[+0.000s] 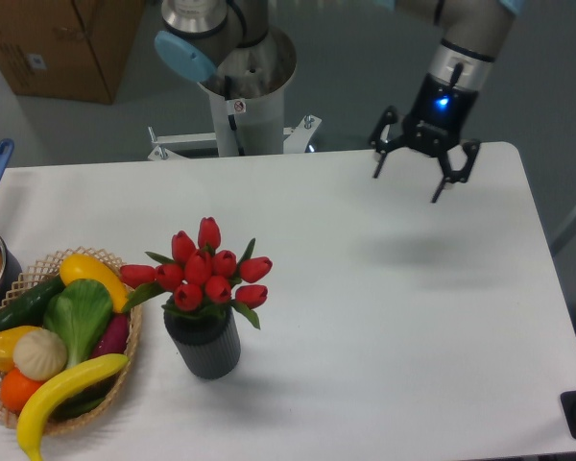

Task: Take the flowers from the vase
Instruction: 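Move the open gripper across the table toward the red tulips, then close the gripper around the tulip stems above the black vase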

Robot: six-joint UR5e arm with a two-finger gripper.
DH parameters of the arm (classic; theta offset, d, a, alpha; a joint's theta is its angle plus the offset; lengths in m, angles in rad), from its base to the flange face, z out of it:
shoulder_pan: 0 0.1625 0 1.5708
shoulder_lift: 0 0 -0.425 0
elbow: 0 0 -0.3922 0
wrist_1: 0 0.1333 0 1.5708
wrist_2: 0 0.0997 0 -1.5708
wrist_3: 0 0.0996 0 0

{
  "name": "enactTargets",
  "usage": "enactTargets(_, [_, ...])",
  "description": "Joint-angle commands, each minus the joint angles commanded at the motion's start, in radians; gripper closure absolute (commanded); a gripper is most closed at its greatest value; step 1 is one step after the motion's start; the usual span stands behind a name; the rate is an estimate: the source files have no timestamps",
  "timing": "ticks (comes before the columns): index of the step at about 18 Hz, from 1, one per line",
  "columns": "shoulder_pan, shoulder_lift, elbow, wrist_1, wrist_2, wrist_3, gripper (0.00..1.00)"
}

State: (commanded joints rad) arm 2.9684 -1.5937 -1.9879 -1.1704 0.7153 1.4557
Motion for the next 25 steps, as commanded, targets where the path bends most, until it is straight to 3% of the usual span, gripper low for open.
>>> enactTargets(3, [-0.075, -0.064, 0.015, 0.015, -0.120, 0.003, 0.00])
enactTargets(7, [-0.187, -0.162, 0.035, 0.138, -0.180, 0.000, 0.00])
enactTargets(9, [-0.224, -0.204, 0.055, 0.149, -0.209, -0.002, 0.00])
enactTargets(17, [-0.287, -0.267, 0.089, 0.161, -0.335, 0.006, 0.00])
enactTargets(25, [-0.356, -0.339, 0.093, 0.282, -0.404, 0.006, 0.00])
